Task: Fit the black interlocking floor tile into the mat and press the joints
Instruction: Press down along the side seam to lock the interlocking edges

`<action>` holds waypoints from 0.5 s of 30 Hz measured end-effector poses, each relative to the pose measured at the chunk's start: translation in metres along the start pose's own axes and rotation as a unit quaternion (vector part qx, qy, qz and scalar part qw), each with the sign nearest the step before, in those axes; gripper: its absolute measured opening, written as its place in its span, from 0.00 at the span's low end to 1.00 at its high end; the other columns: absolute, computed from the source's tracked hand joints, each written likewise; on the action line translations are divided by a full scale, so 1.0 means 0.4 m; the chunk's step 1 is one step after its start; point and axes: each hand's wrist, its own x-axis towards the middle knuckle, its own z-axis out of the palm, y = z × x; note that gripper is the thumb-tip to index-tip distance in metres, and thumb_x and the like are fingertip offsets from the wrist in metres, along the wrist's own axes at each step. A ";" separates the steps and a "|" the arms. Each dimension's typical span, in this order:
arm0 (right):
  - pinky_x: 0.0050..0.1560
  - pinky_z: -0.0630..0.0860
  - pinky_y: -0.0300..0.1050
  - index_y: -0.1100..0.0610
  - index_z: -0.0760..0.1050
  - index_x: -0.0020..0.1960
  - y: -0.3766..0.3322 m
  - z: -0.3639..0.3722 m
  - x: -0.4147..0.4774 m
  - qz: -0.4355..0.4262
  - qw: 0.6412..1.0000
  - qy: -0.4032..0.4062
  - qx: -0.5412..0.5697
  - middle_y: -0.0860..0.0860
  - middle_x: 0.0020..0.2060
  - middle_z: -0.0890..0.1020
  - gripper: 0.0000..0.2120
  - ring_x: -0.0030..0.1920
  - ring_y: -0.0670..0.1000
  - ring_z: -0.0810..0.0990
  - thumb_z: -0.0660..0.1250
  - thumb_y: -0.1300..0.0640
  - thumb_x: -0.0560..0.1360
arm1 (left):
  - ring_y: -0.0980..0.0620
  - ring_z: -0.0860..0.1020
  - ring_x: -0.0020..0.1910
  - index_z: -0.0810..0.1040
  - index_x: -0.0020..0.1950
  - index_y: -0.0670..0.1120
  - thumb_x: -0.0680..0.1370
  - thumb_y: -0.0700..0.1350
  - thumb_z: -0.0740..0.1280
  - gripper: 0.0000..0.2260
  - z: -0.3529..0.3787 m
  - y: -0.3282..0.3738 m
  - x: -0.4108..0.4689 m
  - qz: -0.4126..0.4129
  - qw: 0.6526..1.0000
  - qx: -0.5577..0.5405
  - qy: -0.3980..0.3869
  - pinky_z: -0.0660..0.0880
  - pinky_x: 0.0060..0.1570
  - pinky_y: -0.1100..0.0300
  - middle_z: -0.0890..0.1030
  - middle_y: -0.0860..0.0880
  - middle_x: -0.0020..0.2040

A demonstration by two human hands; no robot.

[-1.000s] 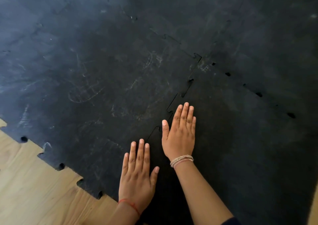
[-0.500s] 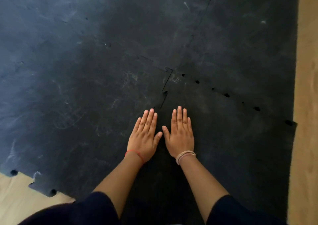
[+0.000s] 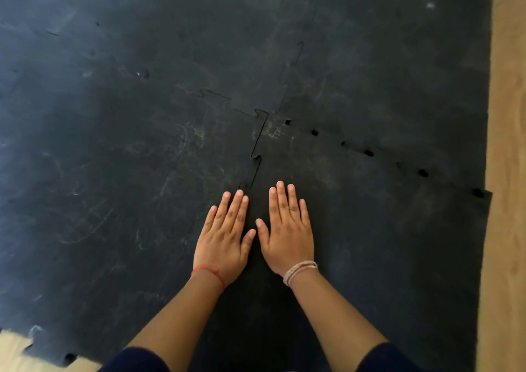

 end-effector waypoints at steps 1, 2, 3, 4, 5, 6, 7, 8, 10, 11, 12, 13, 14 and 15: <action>0.72 0.43 0.52 0.57 0.45 0.74 0.001 -0.002 0.002 -0.005 1.000 -0.007 0.001 0.53 0.75 0.48 0.29 0.74 0.53 0.41 0.44 0.44 0.78 | 0.53 0.32 0.71 0.34 0.71 0.50 0.75 0.58 0.35 0.27 0.000 0.000 0.001 -0.001 1.000 0.001 -0.003 0.30 0.70 0.59 0.36 0.53 0.73; 0.72 0.41 0.51 0.56 0.43 0.74 0.001 -0.003 0.003 -0.009 1.000 -0.009 0.005 0.53 0.75 0.46 0.29 0.74 0.53 0.39 0.45 0.44 0.79 | 0.54 0.30 0.70 0.32 0.70 0.50 0.74 0.59 0.34 0.27 0.000 0.001 0.000 -0.003 1.000 0.002 -0.004 0.30 0.70 0.58 0.34 0.53 0.72; 0.72 0.40 0.50 0.56 0.42 0.74 0.001 -0.006 0.005 -0.010 1.000 -0.009 0.014 0.52 0.75 0.45 0.29 0.74 0.52 0.38 0.46 0.44 0.79 | 0.54 0.28 0.69 0.31 0.70 0.50 0.74 0.59 0.33 0.27 -0.001 0.002 0.000 -0.003 1.000 0.004 -0.005 0.31 0.69 0.57 0.32 0.54 0.72; 0.72 0.39 0.49 0.55 0.43 0.74 0.003 -0.010 0.006 -0.009 1.000 -0.008 0.029 0.51 0.75 0.45 0.29 0.73 0.51 0.38 0.48 0.45 0.79 | 0.54 0.28 0.69 0.30 0.69 0.50 0.74 0.59 0.32 0.27 -0.001 0.003 -0.001 -0.001 1.000 0.006 -0.008 0.31 0.69 0.57 0.31 0.54 0.71; 0.71 0.38 0.48 0.55 0.43 0.74 0.005 -0.015 0.008 -0.008 0.999 -0.009 0.049 0.50 0.75 0.45 0.29 0.73 0.49 0.37 0.49 0.45 0.79 | 0.54 0.27 0.68 0.29 0.69 0.50 0.74 0.59 0.32 0.27 0.001 0.003 -0.003 0.000 1.000 0.008 -0.010 0.30 0.68 0.56 0.30 0.54 0.71; 0.71 0.37 0.46 0.55 0.43 0.74 0.006 -0.022 0.013 -0.006 0.997 -0.008 0.076 0.50 0.75 0.46 0.28 0.72 0.47 0.37 0.49 0.45 0.79 | 0.54 0.26 0.68 0.28 0.68 0.50 0.74 0.59 0.32 0.27 0.002 0.001 -0.003 0.000 1.000 0.011 -0.007 0.29 0.68 0.56 0.28 0.54 0.70; 0.70 0.36 0.44 0.55 0.43 0.74 0.007 -0.029 0.025 -0.005 0.995 -0.006 0.103 0.50 0.75 0.45 0.28 0.72 0.46 0.36 0.48 0.45 0.79 | 0.54 0.26 0.68 0.27 0.68 0.50 0.74 0.59 0.32 0.27 0.003 -0.001 -0.001 0.000 1.000 0.015 -0.002 0.29 0.67 0.56 0.27 0.54 0.69; 0.69 0.35 0.43 0.55 0.41 0.74 0.011 -0.036 0.044 -0.008 0.993 0.002 0.118 0.49 0.74 0.43 0.29 0.72 0.46 0.35 0.48 0.45 0.80 | 0.54 0.26 0.68 0.27 0.68 0.50 0.74 0.59 0.32 0.27 0.004 -0.002 -0.001 0.002 1.000 0.016 0.002 0.29 0.67 0.56 0.27 0.54 0.69; 0.70 0.34 0.43 0.55 0.35 0.72 0.016 -0.059 0.099 -0.005 0.995 0.032 0.096 0.50 0.72 0.37 0.29 0.72 0.48 0.34 0.46 0.44 0.79 | 0.54 0.26 0.68 0.26 0.68 0.51 0.74 0.59 0.33 0.27 0.001 -0.001 -0.004 0.004 1.000 0.014 -0.002 0.29 0.68 0.56 0.26 0.54 0.69; 0.70 0.33 0.44 0.55 0.33 0.71 0.015 -0.071 0.130 -0.006 0.996 0.048 0.074 0.50 0.72 0.36 0.30 0.72 0.49 0.33 0.45 0.44 0.79 | 0.54 0.26 0.68 0.25 0.67 0.51 0.74 0.59 0.33 0.26 -0.001 -0.001 -0.005 0.002 1.000 0.010 0.000 0.28 0.69 0.56 0.26 0.54 0.69; 0.71 0.34 0.46 0.55 0.32 0.71 0.010 -0.080 0.157 -0.013 0.997 0.055 0.055 0.51 0.72 0.35 0.30 0.72 0.51 0.33 0.45 0.44 0.79 | 0.54 0.25 0.68 0.25 0.67 0.51 0.74 0.59 0.33 0.26 -0.003 -0.001 -0.005 0.002 1.000 0.004 0.001 0.27 0.68 0.56 0.26 0.54 0.69; 0.71 0.34 0.47 0.56 0.33 0.71 0.002 -0.082 0.177 -0.024 0.998 0.054 0.037 0.52 0.72 0.36 0.30 0.72 0.52 0.33 0.45 0.44 0.79 | 0.54 0.26 0.68 0.27 0.68 0.51 0.75 0.59 0.34 0.27 -0.005 0.000 -0.005 0.001 1.000 0.000 0.005 0.26 0.68 0.57 0.29 0.53 0.71; 0.72 0.36 0.49 0.57 0.33 0.72 -0.004 -0.077 0.190 -0.035 0.998 0.047 0.020 0.53 0.73 0.37 0.30 0.72 0.53 0.33 0.45 0.44 0.79 | 0.54 0.28 0.70 0.32 0.70 0.50 0.76 0.58 0.37 0.27 -0.008 0.002 -0.005 0.003 1.000 0.004 0.016 0.27 0.68 0.58 0.34 0.52 0.73; 0.72 0.37 0.50 0.58 0.35 0.72 -0.009 -0.066 0.195 -0.041 0.998 0.040 0.001 0.54 0.74 0.39 0.30 0.73 0.53 0.34 0.45 0.44 0.79 | 0.54 0.32 0.71 0.40 0.73 0.48 0.77 0.57 0.41 0.27 -0.012 0.004 -0.005 0.007 1.000 0.014 0.020 0.31 0.69 0.58 0.42 0.50 0.75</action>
